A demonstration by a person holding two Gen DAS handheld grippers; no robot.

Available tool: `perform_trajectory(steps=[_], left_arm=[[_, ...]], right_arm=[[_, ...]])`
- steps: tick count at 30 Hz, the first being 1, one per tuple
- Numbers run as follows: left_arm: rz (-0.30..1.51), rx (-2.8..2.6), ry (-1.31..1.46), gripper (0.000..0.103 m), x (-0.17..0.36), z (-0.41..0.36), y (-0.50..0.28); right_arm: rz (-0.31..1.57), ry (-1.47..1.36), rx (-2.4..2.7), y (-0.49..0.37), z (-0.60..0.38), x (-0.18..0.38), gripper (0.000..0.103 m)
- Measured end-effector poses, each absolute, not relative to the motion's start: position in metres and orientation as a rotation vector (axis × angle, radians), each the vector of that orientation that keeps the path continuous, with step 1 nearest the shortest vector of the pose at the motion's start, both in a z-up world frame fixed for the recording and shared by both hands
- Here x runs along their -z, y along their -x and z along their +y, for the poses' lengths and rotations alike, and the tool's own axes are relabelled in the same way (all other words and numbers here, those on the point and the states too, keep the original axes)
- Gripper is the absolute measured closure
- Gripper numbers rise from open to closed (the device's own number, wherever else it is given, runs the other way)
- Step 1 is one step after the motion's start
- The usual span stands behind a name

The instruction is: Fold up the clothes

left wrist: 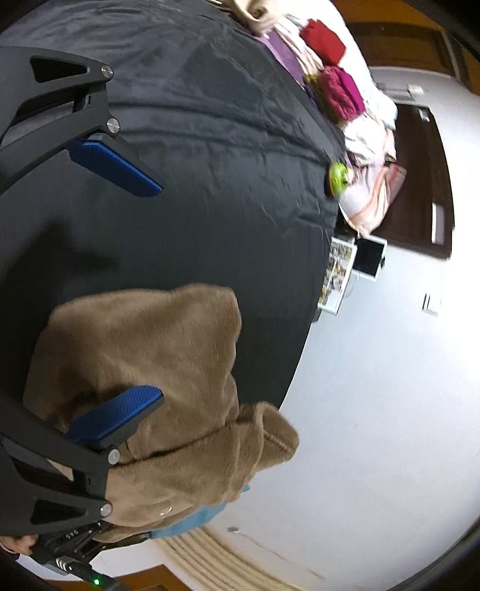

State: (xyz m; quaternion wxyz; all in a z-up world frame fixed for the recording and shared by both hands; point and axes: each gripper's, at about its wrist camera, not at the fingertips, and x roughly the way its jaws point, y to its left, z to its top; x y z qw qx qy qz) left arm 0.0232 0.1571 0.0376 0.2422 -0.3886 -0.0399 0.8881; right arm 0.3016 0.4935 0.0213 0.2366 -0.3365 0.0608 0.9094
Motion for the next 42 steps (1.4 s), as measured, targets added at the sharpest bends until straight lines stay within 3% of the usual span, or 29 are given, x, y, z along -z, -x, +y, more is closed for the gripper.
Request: perform_trajectory(steps=[2,3,8,16,25,29,35,37,39,42], left_arm=[[-0.076,-2.423,1.037,0.0,-0.043,0.172,-0.023],[-0.072,-2.418,1.032,0.0,-0.046,0.176,-0.021],[-0.07,-2.393,1.043,0.0,-0.051,0.196,-0.003],[-0.052,-2.346,1.136,0.0,-0.035,0.218,0.036],[-0.131,-2.263,1.249,0.0,-0.006,0.21,0.051],[-0.157,-2.273,1.257,0.001,-0.004,0.195,0.05],[-0.185,-2.274,1.264,0.0,0.0,0.187,0.048],[-0.184,-2.271,1.269,0.001,0.003,0.188,0.049],[-0.183,-2.269,1.274,0.0,0.005,0.189,0.048],[-0.182,-2.27,1.271,0.0,0.004,0.19,0.047]], right_arm=[[0.19,0.861,-2.511,-0.31,0.495,-0.029,0.028],[0.191,0.818,-2.526,-0.314,0.494,-0.034,0.025],[0.284,0.72,-2.586,-0.317,0.5,-0.053,0.025],[0.601,0.641,-2.717,-0.291,0.498,-0.085,0.025],[0.397,0.825,-3.073,-0.2,0.395,-0.1,0.024],[0.167,0.95,-3.021,-0.163,0.357,-0.085,0.024],[0.087,1.04,-2.89,-0.128,0.347,-0.058,0.024],[0.103,1.009,-2.878,-0.127,0.35,-0.056,0.031],[0.114,0.987,-2.856,-0.13,0.356,-0.055,0.065],[0.143,0.922,-2.826,-0.144,0.369,-0.06,0.084]])
